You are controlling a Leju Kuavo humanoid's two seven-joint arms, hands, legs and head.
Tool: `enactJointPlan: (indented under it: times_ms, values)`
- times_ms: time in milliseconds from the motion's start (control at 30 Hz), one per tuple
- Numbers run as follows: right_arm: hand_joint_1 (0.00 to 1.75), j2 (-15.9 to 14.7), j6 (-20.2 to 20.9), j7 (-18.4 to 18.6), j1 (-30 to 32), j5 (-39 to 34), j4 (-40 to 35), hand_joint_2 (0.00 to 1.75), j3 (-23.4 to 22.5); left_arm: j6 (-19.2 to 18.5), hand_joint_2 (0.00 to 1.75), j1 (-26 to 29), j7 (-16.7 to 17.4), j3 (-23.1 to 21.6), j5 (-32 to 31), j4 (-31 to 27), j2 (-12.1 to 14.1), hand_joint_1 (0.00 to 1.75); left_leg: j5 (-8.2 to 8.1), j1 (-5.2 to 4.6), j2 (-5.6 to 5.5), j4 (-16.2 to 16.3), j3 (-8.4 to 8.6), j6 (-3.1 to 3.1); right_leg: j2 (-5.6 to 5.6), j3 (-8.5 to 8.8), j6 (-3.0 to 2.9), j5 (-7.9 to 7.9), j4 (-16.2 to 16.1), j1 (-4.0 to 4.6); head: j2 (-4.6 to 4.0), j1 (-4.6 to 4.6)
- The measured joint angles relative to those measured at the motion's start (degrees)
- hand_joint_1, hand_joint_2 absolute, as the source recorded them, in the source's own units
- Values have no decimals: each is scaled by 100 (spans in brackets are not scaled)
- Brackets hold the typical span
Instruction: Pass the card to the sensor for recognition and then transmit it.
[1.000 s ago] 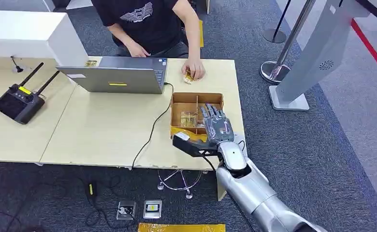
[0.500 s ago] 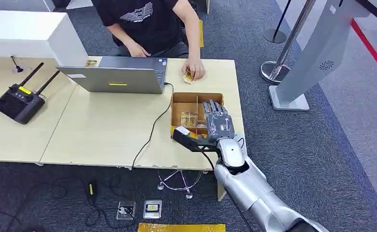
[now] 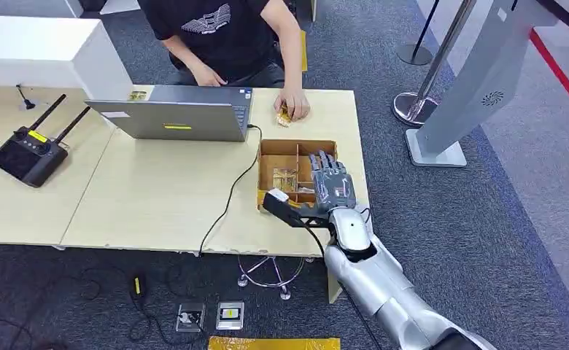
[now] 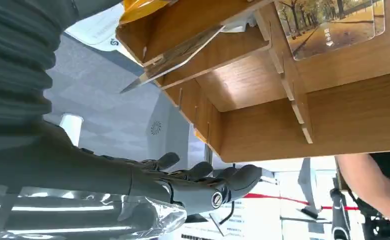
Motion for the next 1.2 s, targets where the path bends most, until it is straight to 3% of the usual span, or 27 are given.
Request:
enactJointPlan:
  times_ms: [567,600,667,700,833,867,900,933,967,1000,1033,1067,1200]
  values:
    - [0,22,-112,-11,-34,-44,44,175,-160,-17,0,0,0,0,-28,0,7,0,0,0,0,0,1,0,1,0,0,0,0,0,0,0]
    - [164,17,-111,-13,-33,-52,44,175,-177,-20,0,1,-2,0,-48,0,7,0,0,0,0,0,1,0,1,0,0,0,0,0,0,0]
    - [145,11,-109,-13,-31,-72,44,175,-179,-28,0,0,-4,0,-81,0,9,0,0,0,0,0,1,0,1,-1,0,0,0,0,0,0]
    - [175,7,-100,-7,-30,-83,46,175,-179,-48,0,0,-18,0,-96,0,11,0,0,0,1,0,1,0,1,-2,0,0,0,0,0,0]
    - [175,-162,123,94,71,-308,-22,175,-179,-199,0,2,-133,-2,-212,0,72,0,0,0,-1,1,0,0,-4,0,0,0,-1,0,0,0]
    - [162,-221,173,116,115,-354,-66,175,-179,-212,0,10,-142,-2,-225,0,96,0,0,0,-1,1,-1,0,-3,-1,0,0,-1,0,0,2]
    - [42,-275,205,118,146,-395,-107,175,-179,-219,0,16,-159,-2,-240,0,120,0,0,0,2,1,-1,0,0,-2,0,0,-1,-1,0,2]
    - [0,-315,227,120,168,-415,-131,175,-179,-223,0,19,-184,-2,-251,0,138,0,-1,-1,9,1,0,0,5,-2,0,0,-1,-1,0,-2]
    - [0,-346,249,122,182,-426,-164,175,-179,-225,0,16,-192,-2,-260,0,153,0,-1,-1,13,1,1,0,6,-3,0,0,-1,-1,0,0]
    - [0,-369,269,127,193,-428,-190,0,-177,-236,0,11,-201,-2,-262,0,159,0,-1,-1,13,1,2,0,5,-3,0,0,-1,-1,0,0]
    - [0,-398,278,151,204,-428,-221,0,-175,-243,0,10,-208,-2,-262,0,166,0,-1,-1,12,1,3,0,5,-2,0,0,-1,-1,0,0]
    - [0,-415,295,173,217,-428,-262,175,-173,-258,0,11,-208,-4,-262,0,168,0,0,0,12,1,2,0,5,-2,0,0,-1,0,0,0]
    - [0,-496,343,238,273,-452,-400,175,-173,-267,0,14,-208,-4,-262,0,186,0,0,0,12,1,2,0,5,-2,0,0,0,0,0,0]
